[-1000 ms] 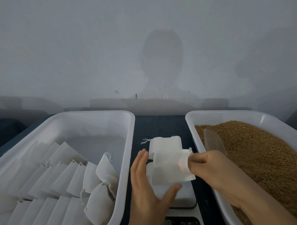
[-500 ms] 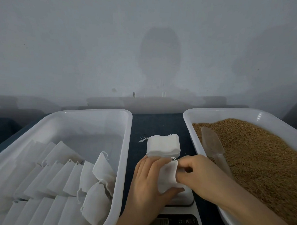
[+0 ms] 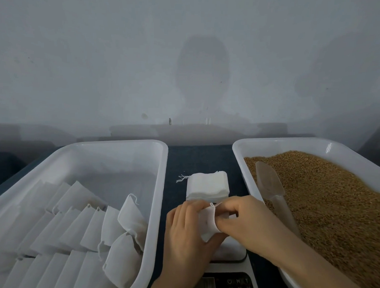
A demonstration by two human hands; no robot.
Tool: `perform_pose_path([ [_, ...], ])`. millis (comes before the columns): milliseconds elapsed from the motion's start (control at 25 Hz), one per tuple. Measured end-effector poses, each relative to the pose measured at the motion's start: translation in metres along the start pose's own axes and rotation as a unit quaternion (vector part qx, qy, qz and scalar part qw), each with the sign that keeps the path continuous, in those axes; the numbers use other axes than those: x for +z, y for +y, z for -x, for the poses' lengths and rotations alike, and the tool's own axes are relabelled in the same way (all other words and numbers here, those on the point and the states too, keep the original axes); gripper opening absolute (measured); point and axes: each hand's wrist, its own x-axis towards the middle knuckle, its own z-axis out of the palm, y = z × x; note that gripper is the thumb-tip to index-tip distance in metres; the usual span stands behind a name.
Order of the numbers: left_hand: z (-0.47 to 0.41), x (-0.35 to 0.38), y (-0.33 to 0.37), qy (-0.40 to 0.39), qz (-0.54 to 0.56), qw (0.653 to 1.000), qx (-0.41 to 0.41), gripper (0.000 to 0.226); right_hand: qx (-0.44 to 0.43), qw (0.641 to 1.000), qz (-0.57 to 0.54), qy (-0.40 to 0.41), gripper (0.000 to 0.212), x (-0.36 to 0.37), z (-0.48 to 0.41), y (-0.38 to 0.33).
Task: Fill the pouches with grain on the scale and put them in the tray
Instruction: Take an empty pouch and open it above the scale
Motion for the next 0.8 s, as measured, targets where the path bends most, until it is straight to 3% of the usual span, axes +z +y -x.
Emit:
perform_pose_path([
  [160, 0.004, -0.006, 0.001, -0.058, 0.112, 0.985, -0.114, 0.054, -0.036, 0.999, -0.017, 0.013, 0.016, -0.008, 0.003, -0.002],
  [280, 0.007, -0.008, -0.001, -0.069, 0.170, 0.970, -0.162, 0.059, -0.035, 0.993, 0.035, 0.104, 0.016, -0.029, -0.003, 0.006],
  [360, 0.006, -0.009, -0.001, -0.064, 0.198, 0.960, -0.185, 0.055, 0.023, 0.982, 0.132, 0.135, 0.018, -0.052, -0.014, 0.021],
  [520, 0.004, -0.012, 0.000, -0.064, 0.242, 0.944, -0.214, 0.060, 0.194, 0.922, 0.318, 0.108, 0.040, -0.083, -0.031, 0.062],
  [640, 0.004, -0.013, 0.000, -0.070, 0.247, 0.941, -0.220, 0.060, 0.266, 0.910, 0.313, 0.053, 0.038, -0.073, -0.040, 0.083],
  [800, 0.006, -0.012, -0.004, -0.076, 0.247, 0.939, -0.227, 0.060, 0.259, 0.929, 0.260, 0.045, 0.034, -0.064, -0.045, 0.084],
])
